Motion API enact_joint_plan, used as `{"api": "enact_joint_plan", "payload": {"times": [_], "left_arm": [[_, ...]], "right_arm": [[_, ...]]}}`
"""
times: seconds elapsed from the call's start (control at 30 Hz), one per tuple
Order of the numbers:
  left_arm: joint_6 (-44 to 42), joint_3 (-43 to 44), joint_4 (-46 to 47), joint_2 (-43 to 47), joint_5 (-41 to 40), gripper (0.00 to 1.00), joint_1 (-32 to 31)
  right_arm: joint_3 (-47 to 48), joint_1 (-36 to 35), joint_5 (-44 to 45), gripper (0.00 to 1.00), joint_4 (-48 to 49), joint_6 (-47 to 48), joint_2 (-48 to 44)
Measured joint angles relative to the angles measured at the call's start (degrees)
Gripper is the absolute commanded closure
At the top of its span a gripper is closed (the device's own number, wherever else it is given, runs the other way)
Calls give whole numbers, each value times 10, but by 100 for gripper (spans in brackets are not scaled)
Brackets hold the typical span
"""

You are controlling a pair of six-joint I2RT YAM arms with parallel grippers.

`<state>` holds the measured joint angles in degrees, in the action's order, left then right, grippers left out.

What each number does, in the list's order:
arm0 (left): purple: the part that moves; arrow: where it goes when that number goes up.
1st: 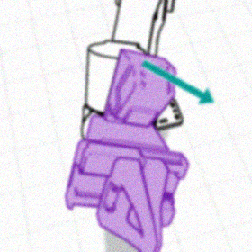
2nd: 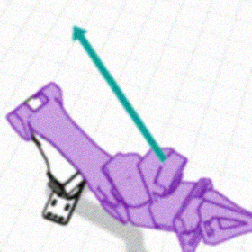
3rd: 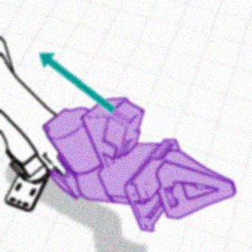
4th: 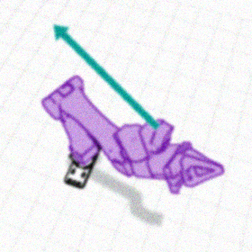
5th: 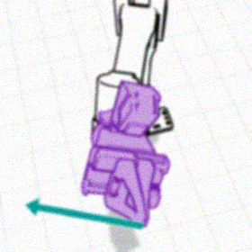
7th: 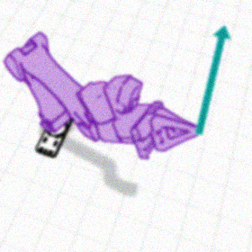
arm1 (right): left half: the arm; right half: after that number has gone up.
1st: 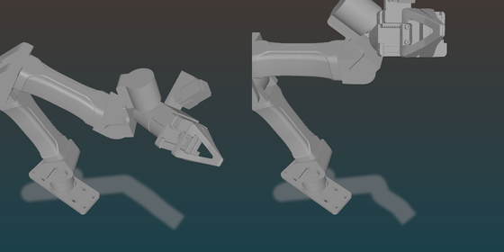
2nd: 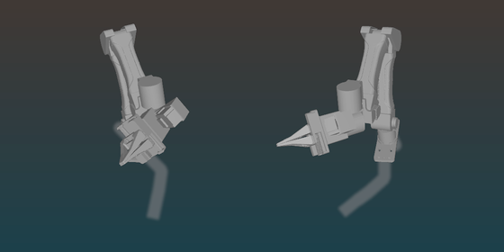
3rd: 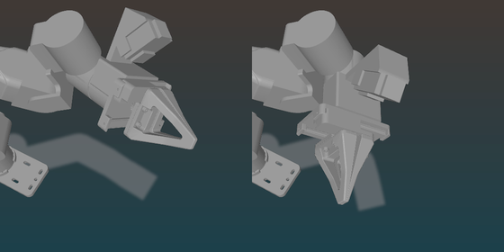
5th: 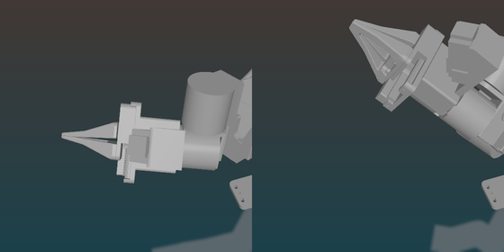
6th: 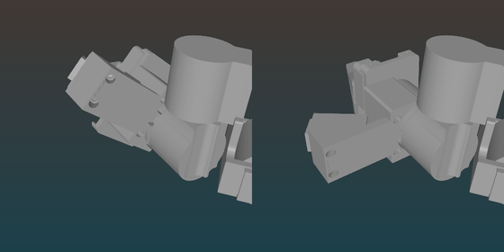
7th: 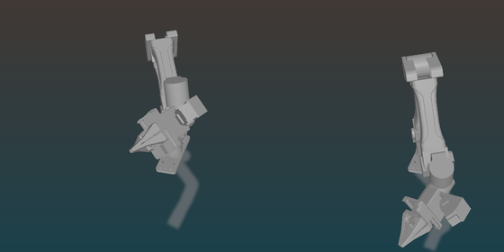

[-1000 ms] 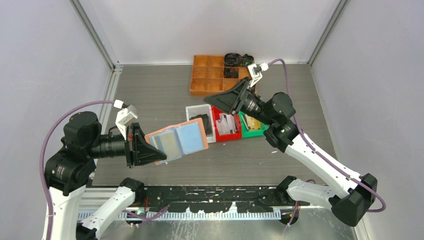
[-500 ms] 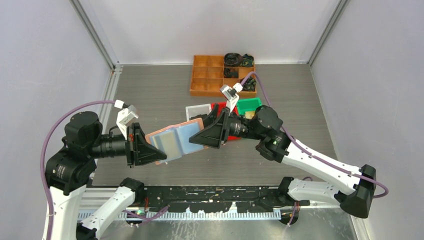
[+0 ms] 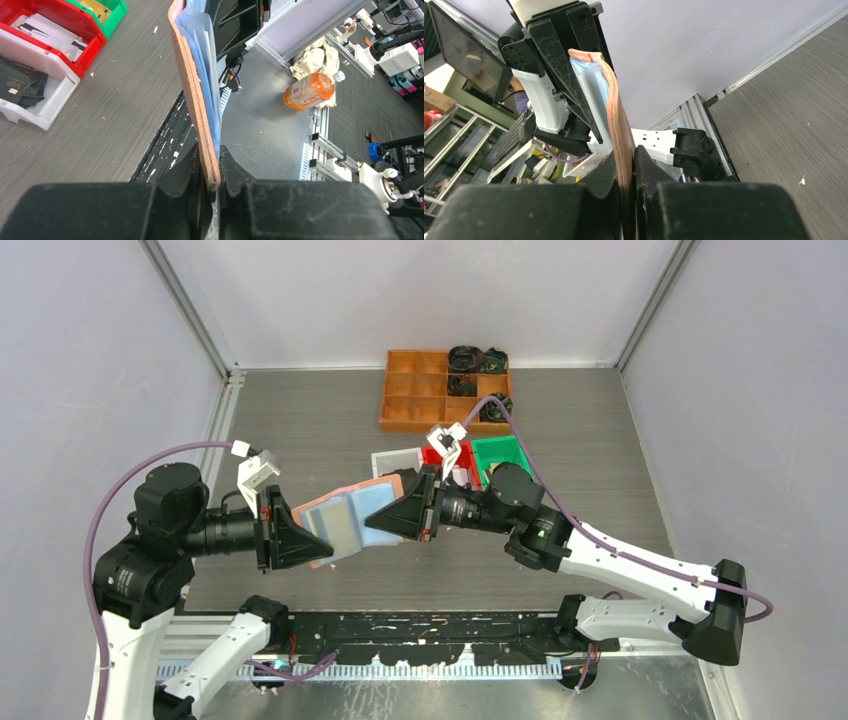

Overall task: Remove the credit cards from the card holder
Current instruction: Remove the credit card from the card holder.

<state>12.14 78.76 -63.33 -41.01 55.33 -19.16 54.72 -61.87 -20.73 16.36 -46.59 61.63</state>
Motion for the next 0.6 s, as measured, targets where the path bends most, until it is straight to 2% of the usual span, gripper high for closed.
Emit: {"api": "enact_joint_plan", "payload": {"times": [0.17,0.6], "left_arm": [[-7,-1,0,0,-5,79,0],[-9,-1,-8,0,-5,79,0]], "right_arm": [[-13,-3,28,99,-1,7,-12],[-23,-3,41,99,-6,17,-23]]}}
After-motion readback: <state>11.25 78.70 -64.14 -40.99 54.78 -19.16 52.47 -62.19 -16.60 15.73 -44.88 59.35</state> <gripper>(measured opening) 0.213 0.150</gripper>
